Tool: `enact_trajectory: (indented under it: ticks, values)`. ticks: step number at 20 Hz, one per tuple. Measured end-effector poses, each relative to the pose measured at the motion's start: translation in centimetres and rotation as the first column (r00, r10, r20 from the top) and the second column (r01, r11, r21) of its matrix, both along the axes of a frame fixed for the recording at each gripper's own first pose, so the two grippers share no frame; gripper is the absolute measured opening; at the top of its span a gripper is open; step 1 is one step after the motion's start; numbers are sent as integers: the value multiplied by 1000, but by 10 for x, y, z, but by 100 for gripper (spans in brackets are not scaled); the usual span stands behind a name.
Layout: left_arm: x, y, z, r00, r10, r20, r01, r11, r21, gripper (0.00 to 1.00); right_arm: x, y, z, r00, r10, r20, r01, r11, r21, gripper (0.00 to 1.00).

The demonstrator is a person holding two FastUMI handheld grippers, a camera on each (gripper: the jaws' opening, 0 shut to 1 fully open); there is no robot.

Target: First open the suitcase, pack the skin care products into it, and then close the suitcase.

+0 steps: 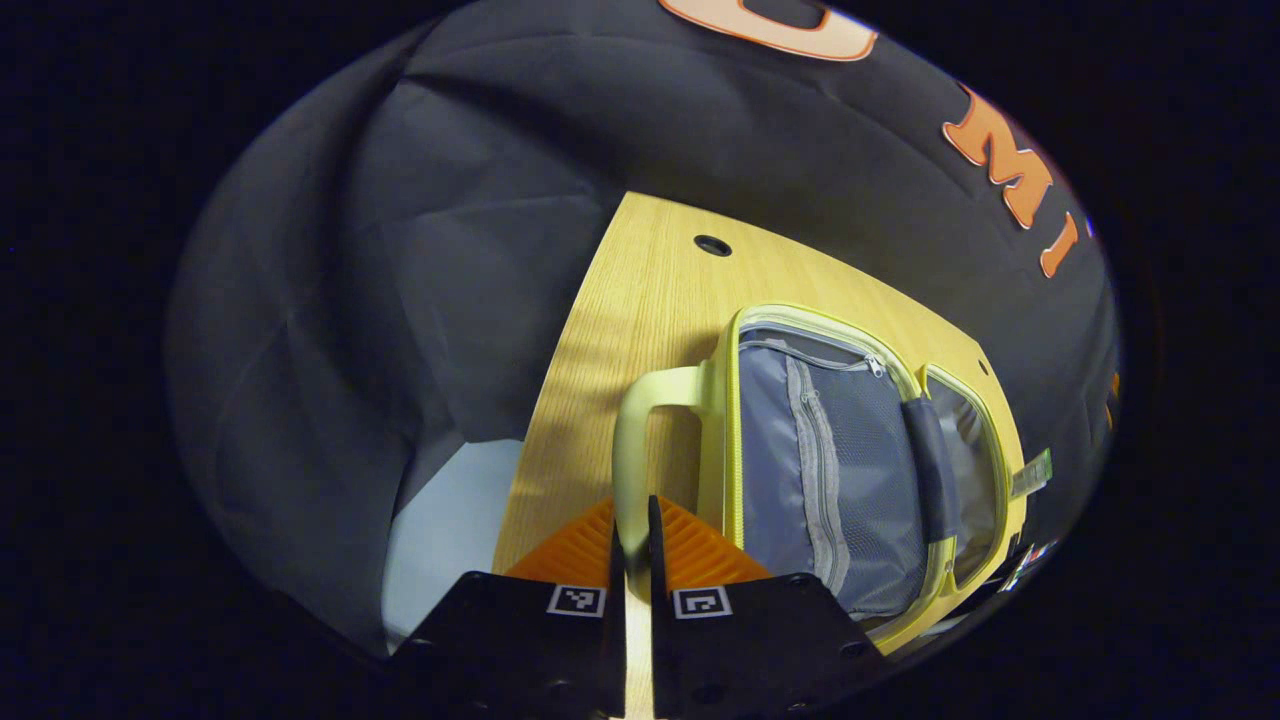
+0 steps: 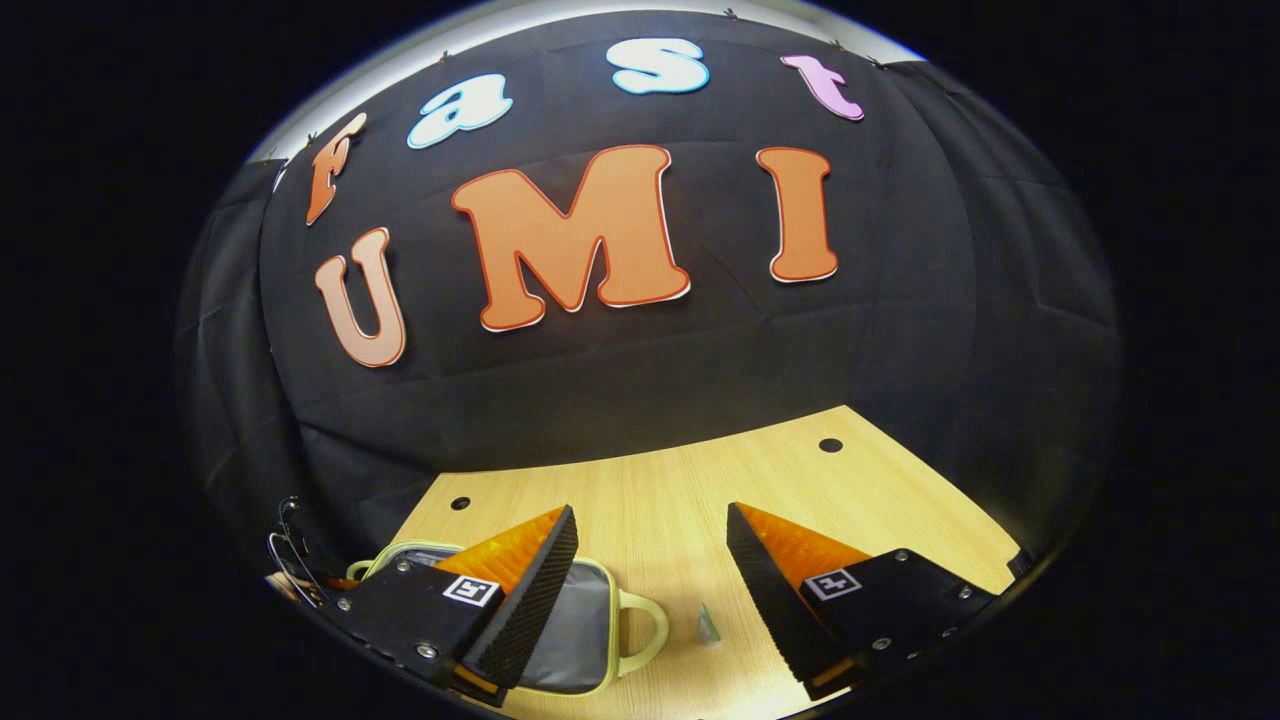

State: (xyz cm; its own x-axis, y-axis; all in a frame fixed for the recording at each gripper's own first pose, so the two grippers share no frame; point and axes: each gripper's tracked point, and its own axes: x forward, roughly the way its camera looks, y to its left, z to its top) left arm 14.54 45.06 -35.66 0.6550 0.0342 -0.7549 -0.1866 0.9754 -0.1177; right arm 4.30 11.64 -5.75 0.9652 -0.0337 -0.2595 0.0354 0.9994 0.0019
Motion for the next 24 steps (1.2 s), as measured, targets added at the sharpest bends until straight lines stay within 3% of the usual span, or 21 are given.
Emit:
enact_trajectory:
  ticks: [2,8,12,15,24]
  values:
    - [-2,7,0,1000,7,-11,-7,998,60,16,-4,-12,1,1000,-17,7,17,1000,-12,95]
    - [14,-15,88,987,4,162,-38,977,208,98,-9,-36,0,999,-26,22,27,999,-25,95]
    - [26,-80,186,933,-52,357,-60,954,295,97,-9,-59,0,999,-32,34,34,998,-50,95]
    - [22,-170,231,877,-116,466,-46,946,322,98,-9,-82,-3,999,-32,34,34,997,-64,95]
    - [40,-423,231,807,-318,499,142,923,359,97,-2,-146,-17,1000,26,7,-25,992,-125,95]
